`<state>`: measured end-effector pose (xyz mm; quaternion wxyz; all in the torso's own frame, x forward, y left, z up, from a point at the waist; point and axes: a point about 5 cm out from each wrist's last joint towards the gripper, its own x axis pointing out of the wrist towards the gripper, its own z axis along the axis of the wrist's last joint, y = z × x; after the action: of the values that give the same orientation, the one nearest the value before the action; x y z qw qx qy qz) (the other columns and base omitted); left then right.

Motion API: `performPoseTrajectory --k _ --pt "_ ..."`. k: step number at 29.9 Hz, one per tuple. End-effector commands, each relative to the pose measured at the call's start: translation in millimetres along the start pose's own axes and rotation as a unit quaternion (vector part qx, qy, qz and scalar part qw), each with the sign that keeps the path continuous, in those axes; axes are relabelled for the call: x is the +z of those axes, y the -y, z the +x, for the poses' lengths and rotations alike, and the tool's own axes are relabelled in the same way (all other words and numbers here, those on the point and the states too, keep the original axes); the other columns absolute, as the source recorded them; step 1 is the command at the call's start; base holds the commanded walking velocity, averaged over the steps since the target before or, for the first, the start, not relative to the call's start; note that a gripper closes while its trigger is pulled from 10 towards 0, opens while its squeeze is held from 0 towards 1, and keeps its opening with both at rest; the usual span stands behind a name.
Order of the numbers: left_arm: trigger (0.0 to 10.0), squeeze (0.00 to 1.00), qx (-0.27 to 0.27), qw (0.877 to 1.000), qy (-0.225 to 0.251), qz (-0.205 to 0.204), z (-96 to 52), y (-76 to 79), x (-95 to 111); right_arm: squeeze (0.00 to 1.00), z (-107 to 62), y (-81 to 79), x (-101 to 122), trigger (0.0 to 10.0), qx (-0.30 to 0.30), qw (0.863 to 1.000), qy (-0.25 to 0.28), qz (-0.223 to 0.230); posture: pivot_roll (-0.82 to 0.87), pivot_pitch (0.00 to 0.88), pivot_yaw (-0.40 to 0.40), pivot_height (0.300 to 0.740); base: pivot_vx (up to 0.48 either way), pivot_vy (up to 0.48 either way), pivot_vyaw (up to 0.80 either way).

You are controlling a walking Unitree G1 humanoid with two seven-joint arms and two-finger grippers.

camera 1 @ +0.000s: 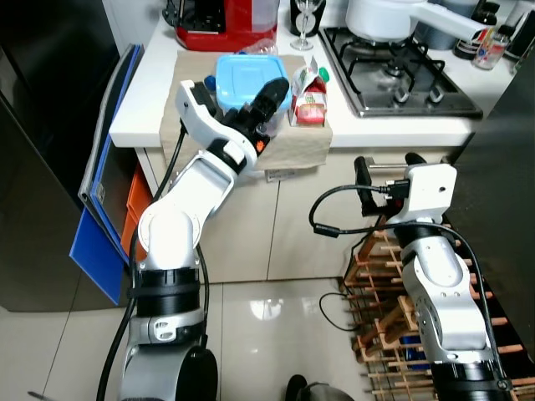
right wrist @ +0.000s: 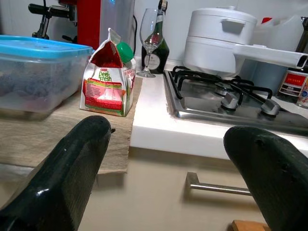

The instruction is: Restocking fridge

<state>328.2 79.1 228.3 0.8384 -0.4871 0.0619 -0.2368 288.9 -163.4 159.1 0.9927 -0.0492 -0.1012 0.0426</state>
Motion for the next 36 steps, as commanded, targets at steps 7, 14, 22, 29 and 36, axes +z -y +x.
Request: performPoseTrajectory --k 7,14,22,29,36 --pt "10.0 0.0 0.018 0.999 -0.013 -0.023 -0.1 1.0 -14 0.19 -1.7 0.0 0 10.0 0.004 1.0 -0.003 -0.001 -0.12 0.038 -0.031 0.74 0.0 0.0 0.0" --pt "10.0 0.0 0.026 0.999 -0.001 -0.022 4.9 -3.5 -13 0.18 -0.3 0.4 2 10.0 0.005 1.0 -0.001 -0.002 -0.12 0.038 -0.031 0.74 0.0 0.0 0.0" --pt "10.0 0.0 0.041 0.999 0.007 -0.014 31.7 -14.0 -26 0.19 0.7 2.2 4 10.0 0.006 1.0 0.002 -0.006 -0.14 0.042 -0.038 0.74 0.0 0.0 0.0" --pt "10.0 0.0 0.03 0.999 0.025 -0.007 42.9 -11.6 -20 0.19 -1.1 5.2 5 10.0 0.002 1.0 0.002 -0.01 -0.15 0.048 -0.037 0.74 0.0 0.0 0.0" --pt "10.0 0.0 0.019 0.999 0.044 0.009 48.2 -8.8 -13 0.18 -0.5 6.1 5 10.0 0.0 1.0 0.001 -0.011 -0.16 0.049 -0.036 0.74 0.0 0.0 0.0"
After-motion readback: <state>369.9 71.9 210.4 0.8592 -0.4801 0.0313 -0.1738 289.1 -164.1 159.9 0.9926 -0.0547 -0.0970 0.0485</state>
